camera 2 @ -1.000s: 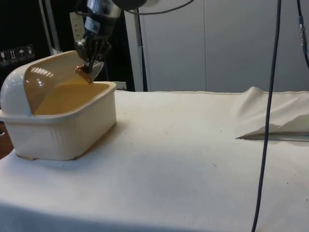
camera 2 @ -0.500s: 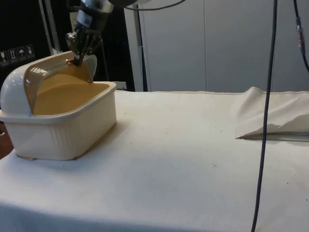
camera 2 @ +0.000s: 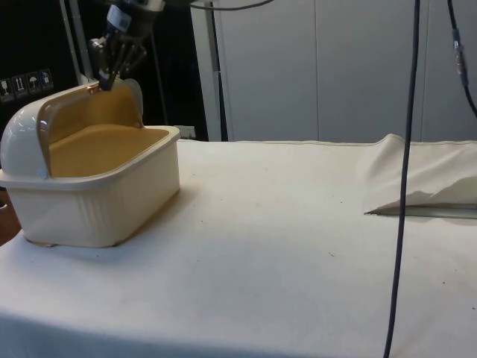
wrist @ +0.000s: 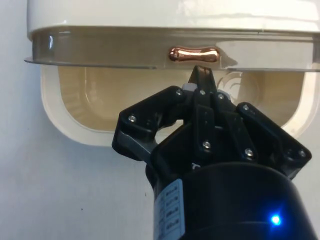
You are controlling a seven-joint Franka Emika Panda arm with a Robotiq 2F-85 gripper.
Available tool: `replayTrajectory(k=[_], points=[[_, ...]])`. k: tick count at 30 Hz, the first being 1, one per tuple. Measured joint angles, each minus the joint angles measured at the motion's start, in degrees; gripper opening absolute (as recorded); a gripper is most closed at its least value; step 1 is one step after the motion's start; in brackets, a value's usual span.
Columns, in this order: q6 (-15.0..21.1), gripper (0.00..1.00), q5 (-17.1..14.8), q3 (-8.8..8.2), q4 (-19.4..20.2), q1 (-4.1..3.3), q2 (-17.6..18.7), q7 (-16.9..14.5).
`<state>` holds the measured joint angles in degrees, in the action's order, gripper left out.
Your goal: Open the lid, then close it.
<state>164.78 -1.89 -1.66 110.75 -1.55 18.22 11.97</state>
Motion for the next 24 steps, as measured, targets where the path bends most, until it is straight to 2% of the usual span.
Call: replayTrajectory(k=[15, 24], points=[[1.1, 0.0, 0.0, -0.11, 0.2, 0.0, -1.0, 0.0], [1.9, 0.0, 0.0, -0.11, -2.2, 0.0, 0.5, 0.0]])
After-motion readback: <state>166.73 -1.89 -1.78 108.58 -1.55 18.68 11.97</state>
